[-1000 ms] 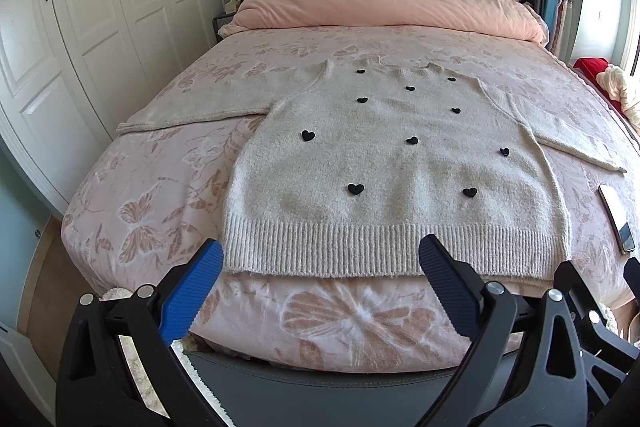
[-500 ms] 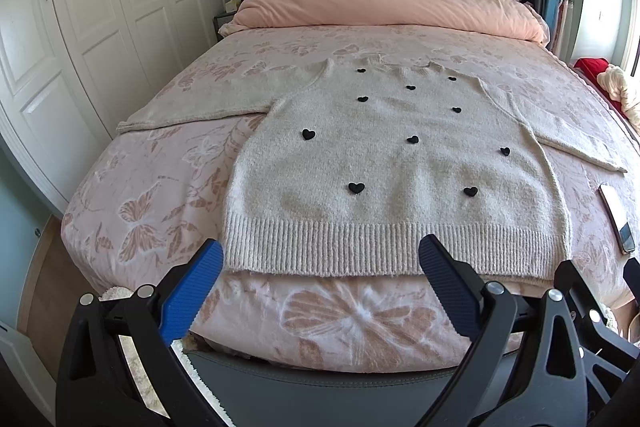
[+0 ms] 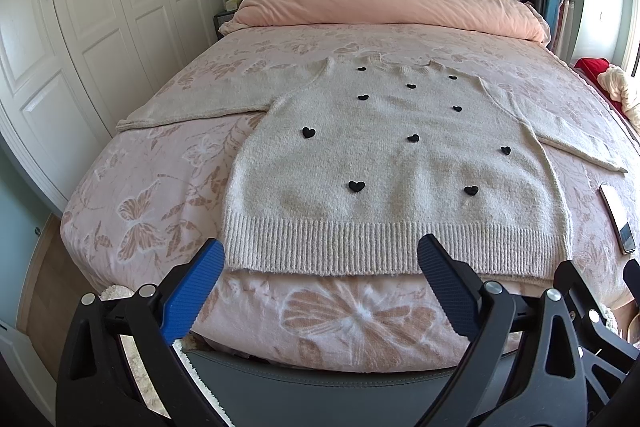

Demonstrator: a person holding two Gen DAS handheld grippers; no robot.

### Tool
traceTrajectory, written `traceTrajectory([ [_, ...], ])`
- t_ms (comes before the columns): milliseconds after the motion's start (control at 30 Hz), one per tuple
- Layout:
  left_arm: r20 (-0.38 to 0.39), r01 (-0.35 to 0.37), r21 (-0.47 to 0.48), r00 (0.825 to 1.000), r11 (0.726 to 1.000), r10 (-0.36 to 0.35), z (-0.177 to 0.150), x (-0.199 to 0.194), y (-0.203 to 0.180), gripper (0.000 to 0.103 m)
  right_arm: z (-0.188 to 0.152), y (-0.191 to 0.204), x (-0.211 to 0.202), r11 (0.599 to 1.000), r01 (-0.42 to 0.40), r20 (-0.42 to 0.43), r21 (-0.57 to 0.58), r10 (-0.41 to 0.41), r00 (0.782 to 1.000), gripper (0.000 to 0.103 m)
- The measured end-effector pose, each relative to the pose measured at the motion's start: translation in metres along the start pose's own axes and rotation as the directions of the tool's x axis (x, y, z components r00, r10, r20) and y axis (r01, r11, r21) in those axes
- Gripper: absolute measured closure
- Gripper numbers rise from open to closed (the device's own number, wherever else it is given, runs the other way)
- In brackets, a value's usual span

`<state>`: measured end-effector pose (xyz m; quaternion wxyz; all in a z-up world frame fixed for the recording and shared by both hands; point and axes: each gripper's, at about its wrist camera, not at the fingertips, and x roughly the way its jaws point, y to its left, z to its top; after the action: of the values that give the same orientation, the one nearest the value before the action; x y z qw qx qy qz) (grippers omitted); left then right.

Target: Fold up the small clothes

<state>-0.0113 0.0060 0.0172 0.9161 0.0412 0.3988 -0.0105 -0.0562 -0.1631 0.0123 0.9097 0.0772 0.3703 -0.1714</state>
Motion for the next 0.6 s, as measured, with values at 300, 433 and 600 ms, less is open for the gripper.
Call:
traceTrajectory([
  [300, -0.035, 0.081, -0.062, 0.996, 0.995, -0.083, 0.004, 0.013, 0.016, 0.005, 0.007, -0.018, 0.016, 0.994, -0.104, -0.022, 0.023, 0.104, 0.994, 0.005],
  [433, -0.044, 0.108, -0.151, 0.992, 0.983, -0.116, 0.019, 0.033, 0.039, 0.005, 0.033, -0.089, 0.060, 0.979, -0.096, -0.052, 0.182, 0.107, 0.993, 0.005],
  [600, -0.057, 0.082, -0.220, 0.994, 0.972, -0.097, 0.042, 0.067, 0.059, 0.005, 0.089, -0.226, 0.139, 0.887, -0.007, -0.079, 0.462, 0.049, 0.996, 0.005],
])
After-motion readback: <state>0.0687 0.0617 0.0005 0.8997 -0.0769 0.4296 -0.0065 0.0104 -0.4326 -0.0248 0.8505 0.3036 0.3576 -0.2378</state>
